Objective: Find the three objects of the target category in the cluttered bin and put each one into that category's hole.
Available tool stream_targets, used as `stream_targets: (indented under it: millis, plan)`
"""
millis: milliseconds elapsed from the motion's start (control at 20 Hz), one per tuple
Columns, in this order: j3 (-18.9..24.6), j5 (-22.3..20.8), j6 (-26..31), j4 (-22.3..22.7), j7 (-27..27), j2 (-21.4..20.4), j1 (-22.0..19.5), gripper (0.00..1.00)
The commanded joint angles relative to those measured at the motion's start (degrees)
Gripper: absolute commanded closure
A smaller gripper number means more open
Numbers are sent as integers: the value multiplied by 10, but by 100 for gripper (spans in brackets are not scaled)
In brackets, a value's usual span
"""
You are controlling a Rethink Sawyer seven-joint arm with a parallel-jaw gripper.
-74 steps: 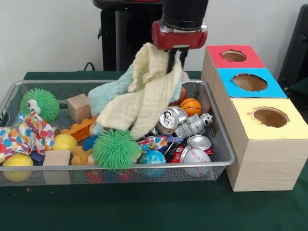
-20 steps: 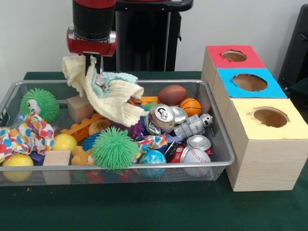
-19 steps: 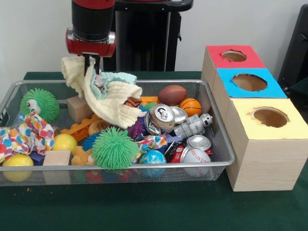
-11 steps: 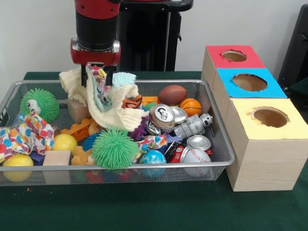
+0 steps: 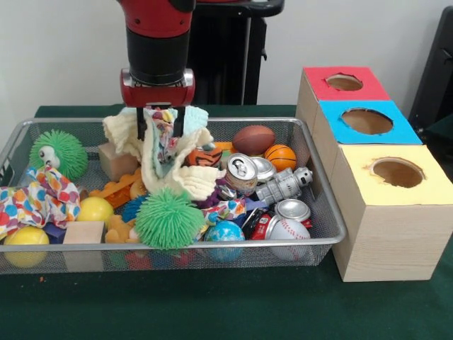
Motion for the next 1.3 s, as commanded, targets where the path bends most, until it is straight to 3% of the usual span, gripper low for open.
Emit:
stream_targets:
  millis: [50,500,750,950,1150,1300]
  plan:
    - [48,-15,41,-29,-141,-6,-13,0]
    - [74,-20,131,-86,-240,-27,-40,0]
    - [97,-1,194,-106,-280,-50,-57,0]
    - [107,3,199,-104,-274,-52,-66,0]
    - [116,30,264,-113,-271,-72,-56,0]
    - [121,14,212,-92,-275,-66,-70,0]
